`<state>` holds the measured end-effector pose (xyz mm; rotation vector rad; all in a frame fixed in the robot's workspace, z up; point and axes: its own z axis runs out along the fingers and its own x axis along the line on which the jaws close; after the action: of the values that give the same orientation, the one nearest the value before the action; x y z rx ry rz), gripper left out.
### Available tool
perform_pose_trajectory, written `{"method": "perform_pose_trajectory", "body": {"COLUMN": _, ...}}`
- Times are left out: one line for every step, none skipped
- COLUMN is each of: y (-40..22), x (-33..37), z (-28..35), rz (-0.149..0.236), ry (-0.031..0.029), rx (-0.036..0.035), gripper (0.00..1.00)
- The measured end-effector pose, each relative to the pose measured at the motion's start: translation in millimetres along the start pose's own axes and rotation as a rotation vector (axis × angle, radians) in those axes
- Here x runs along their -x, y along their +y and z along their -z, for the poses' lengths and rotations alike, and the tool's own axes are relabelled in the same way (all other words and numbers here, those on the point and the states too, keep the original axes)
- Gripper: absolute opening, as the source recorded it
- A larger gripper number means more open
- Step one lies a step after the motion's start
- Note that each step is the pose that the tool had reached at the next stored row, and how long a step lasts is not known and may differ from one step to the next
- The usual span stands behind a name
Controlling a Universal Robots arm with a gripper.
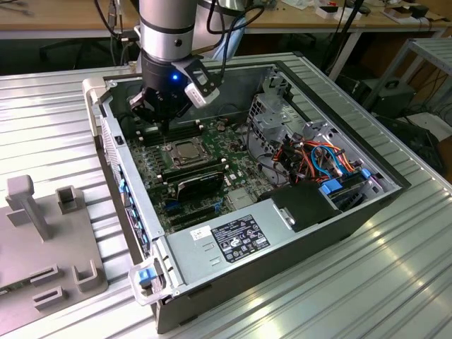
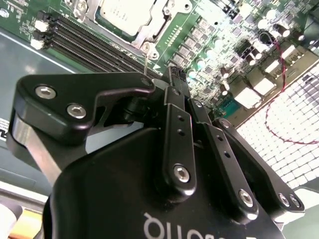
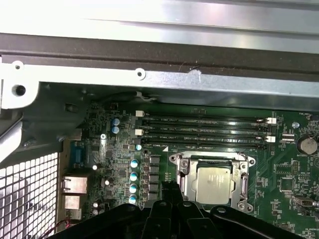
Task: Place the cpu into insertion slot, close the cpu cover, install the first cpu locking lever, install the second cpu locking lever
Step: 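Install the first cpu locking lever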
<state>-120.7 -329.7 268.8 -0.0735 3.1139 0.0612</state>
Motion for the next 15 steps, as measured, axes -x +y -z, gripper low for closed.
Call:
{"method": "perform_pose_trajectory", "body": {"y": 2.6, "x": 0.1, "z": -0.5, "rz": 0.0, "ry": -0.0001, "rx": 0.0001, "gripper": 0.11}}
{"method": "perform_pose_trajectory", "body": {"y": 7.0, "x": 0.3, "z": -1.9, "rz": 0.0, "ry": -0.0001, "rx": 0.0001, "gripper": 0.11}}
{"method": "perform_pose_trajectory", "body": {"y": 12.1, "x": 0.5, "z": -3.3, "rz": 0.0, "ry": 0.0, "rx": 0.0, "gripper": 0.11}}
{"method": "perform_pose_trajectory", "body": {"y": 13.6, "x": 7.6, "z": -4.5, "rz": 0.0, "ry": 0.0002, "rx": 0.0, "gripper": 0.11}}
{"method": "perform_pose_trajectory", "body": {"y": 13.3, "x": 14.1, "z": -4.9, "rz": 0.0, "ry": 0.0002, "rx": 0.0, "gripper": 0.11}}
{"method": "perform_pose_trajectory", "body": {"y": 13.2, "x": 16.9, "z": -5.1, "rz": 0.0, "ry": 0.0003, "rx": 0.0001, "gripper": 0.11}}
{"method": "perform_pose_trajectory", "body": {"y": 13.1, "x": 20.0, "z": -5.5, "rz": 0.0, "ry": 0.0002, "rx": 0.0001, "gripper": 0.11}}
{"method": "perform_pose_trajectory", "body": {"y": 13.0, "x": 22.2, "z": -6.0, "rz": 0.0, "ry": 0.0001, "rx": 0.0001, "gripper": 0.11}}
{"method": "perform_pose_trajectory", "body": {"y": 12.9, "x": 22.2, "z": -6.1, "rz": 0.0, "ry": 0.0004, "rx": -0.0001, "gripper": 0.11}}
{"method": "perform_pose_trajectory", "body": {"y": 13.0, "x": 22.3, "z": -6.2, "rz": 0.0, "ry": 0.0003, "rx": -0.0001, "gripper": 0.11}}
{"method": "perform_pose_trajectory", "body": {"y": 13.0, "x": 22.3, "z": -6.2, "rz": 0.0, "ry": 0.0003, "rx": 0.0, "gripper": 0.11}}
{"method": "perform_pose_trajectory", "body": {"y": 13.0, "x": 22.3, "z": -6.2, "rz": 0.0, "ry": 0.0002, "rx": 0.0, "gripper": 0.11}}
{"method": "perform_pose_trajectory", "body": {"y": 13.0, "x": 22.3, "z": -6.3, "rz": 0.0, "ry": 0.0002, "rx": 0.0, "gripper": 0.11}}
{"method": "perform_pose_trajectory", "body": {"y": 13.0, "x": 22.3, "z": -6.3, "rz": 0.0, "ry": 0.0003, "rx": 0.0, "gripper": 0.11}}
{"method": "perform_pose_trajectory", "body": {"y": 13.0, "x": 22.3, "z": -6.3, "rz": 0.0, "ry": 0.0002, "rx": 0.0, "gripper": 0.11}}
